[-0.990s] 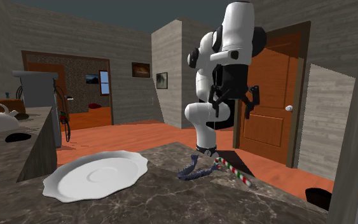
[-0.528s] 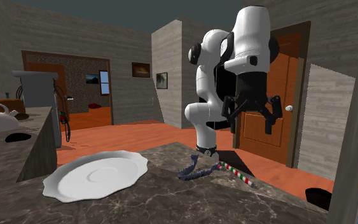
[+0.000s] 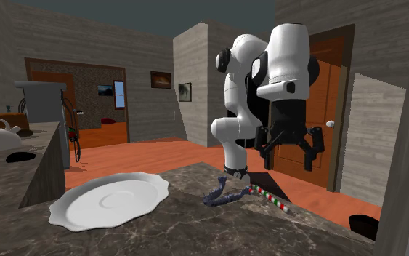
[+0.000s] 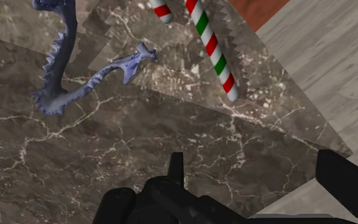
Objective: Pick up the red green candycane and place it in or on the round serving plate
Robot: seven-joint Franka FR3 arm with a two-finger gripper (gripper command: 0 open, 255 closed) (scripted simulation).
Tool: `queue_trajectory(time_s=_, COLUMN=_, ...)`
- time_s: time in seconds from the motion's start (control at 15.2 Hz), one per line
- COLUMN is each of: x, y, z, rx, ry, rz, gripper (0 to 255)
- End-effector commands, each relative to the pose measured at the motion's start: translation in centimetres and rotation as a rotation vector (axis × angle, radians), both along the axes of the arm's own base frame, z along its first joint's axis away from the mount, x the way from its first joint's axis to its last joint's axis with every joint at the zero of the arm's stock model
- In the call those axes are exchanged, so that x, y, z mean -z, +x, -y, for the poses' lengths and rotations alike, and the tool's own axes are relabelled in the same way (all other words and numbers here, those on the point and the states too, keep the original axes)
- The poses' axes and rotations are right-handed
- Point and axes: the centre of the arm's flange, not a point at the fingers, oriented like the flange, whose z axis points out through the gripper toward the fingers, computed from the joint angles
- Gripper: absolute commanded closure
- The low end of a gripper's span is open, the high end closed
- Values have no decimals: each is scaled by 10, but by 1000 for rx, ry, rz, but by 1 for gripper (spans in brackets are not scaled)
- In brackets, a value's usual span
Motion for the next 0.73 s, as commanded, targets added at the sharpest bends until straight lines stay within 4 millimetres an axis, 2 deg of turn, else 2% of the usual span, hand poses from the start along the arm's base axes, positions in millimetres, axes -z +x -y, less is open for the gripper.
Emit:
queue_trajectory(time_s=0.0, x=2, y=0, z=0, rx=0, ry=0, rz=1, gripper=0)
queue_trajectory(time_s=0.4, x=1, y=0, z=0, rx=0, ry=0, rz=1, gripper=0)
queue_trajectory(time_s=0.46, x=1, y=0, z=0, rx=0, ry=0, rz=1, gripper=255)
queue_trajectory(time_s=0.66, x=1, y=0, z=0, rx=0, ry=0, rz=1, gripper=255)
